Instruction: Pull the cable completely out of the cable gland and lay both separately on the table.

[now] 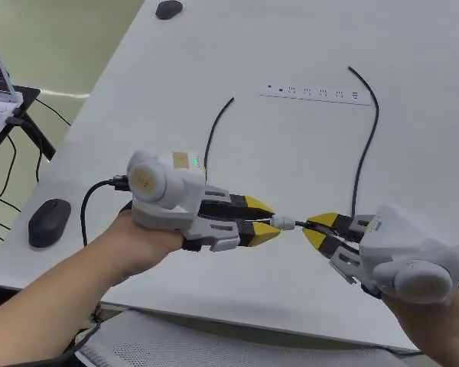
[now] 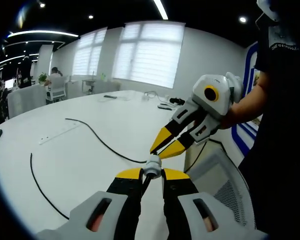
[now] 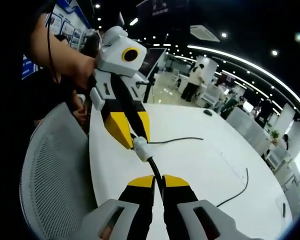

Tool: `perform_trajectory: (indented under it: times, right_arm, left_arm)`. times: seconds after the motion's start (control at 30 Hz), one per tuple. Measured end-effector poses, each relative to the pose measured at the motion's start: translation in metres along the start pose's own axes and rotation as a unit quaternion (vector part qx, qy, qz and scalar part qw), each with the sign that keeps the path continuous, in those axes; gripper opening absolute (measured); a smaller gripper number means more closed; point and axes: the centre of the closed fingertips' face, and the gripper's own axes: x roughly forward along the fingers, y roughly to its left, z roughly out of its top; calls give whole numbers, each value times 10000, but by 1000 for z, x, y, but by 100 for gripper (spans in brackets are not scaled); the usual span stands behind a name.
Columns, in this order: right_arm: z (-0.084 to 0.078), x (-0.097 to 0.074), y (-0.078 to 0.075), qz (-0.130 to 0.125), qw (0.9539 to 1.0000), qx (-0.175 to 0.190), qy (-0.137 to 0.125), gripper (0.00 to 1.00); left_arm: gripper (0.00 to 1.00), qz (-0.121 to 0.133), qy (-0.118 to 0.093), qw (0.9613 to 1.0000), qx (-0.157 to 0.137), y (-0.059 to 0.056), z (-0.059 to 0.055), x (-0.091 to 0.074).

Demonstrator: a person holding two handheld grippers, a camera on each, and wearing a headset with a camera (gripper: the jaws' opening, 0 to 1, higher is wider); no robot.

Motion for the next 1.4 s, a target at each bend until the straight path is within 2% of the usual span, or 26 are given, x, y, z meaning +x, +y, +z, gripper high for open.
perform_trajectory:
  times: [0.23,0.37,0.53,0.63,0.67,0.77,0.8,0.83,0.9,0.93,0.97,1.07,1.1,1.17,1.23,1.27,1.33,1.4]
  right_arm:
    - [-11,-1,-9,-113,9988,464,48,0]
    - [-21,-1,-16,-211,9940,1068,40,0]
    - [-30,-2,-19,-257,9894,1426,77,0]
    - [-39,-3,-21,-330,9821,1848,129,0]
    - [-44,-4,-23,-373,9773,2078,160,0]
    - [-56,-5,-27,-476,9673,2482,206,0]
    - [-63,-6,-29,-515,9615,2687,237,0]
    - [-65,-6,-30,-529,9605,2723,239,0]
    - [-74,-7,-32,-565,9474,3142,230,0]
    - [-80,-7,-33,-581,9380,3409,222,0]
    - [-84,-8,-34,-609,9311,3589,242,0]
    - [-101,-9,-36,-722,9176,3891,374,0]
    - [-103,-9,-34,-726,9144,3962,408,0]
    - [-108,-8,-34,-779,9111,4021,469,0]
    - [-116,-5,-31,-788,9002,4256,490,0]
    - [-116,-5,-31,-794,8988,4286,464,0]
    - [-114,-4,-30,-817,9020,4215,458,0]
    - [-112,-4,-29,-810,9030,4195,457,0]
  left_arm:
    - [14,27,-41,10000,-26,0,2,1]
    - [14,55,-93,9999,-110,1,3,2]
    - [14,36,-109,9998,-163,-1,4,4]
    - [14,10,-90,9998,-183,-2,3,5]
    - [14,9,-88,9998,-183,-2,3,5]
    - [14,-10,-86,9998,-205,-2,4,5]
    - [14,-15,-82,9997,-210,-2,4,5]
    - [14,-20,-79,9997,-220,-3,4,5]
    - [14,-46,-91,9997,-242,-3,4,5]
    - [14,-54,-85,9997,-232,-4,4,5]
    - [14,-63,-79,9997,-232,-4,4,5]
    - [14,-103,-62,9997,-235,-7,4,6]
    - [14,-112,-51,9997,-232,-7,3,6]
    - [14,-127,-39,9997,-218,-8,3,6]
    - [14,-136,-13,9997,-224,-8,1,7]
    - [14,-133,-6,9997,-218,-8,0,8]
    - [14,-140,13,9997,-217,-9,-1,8]
    - [14,-134,3,9996,-233,-9,0,8]
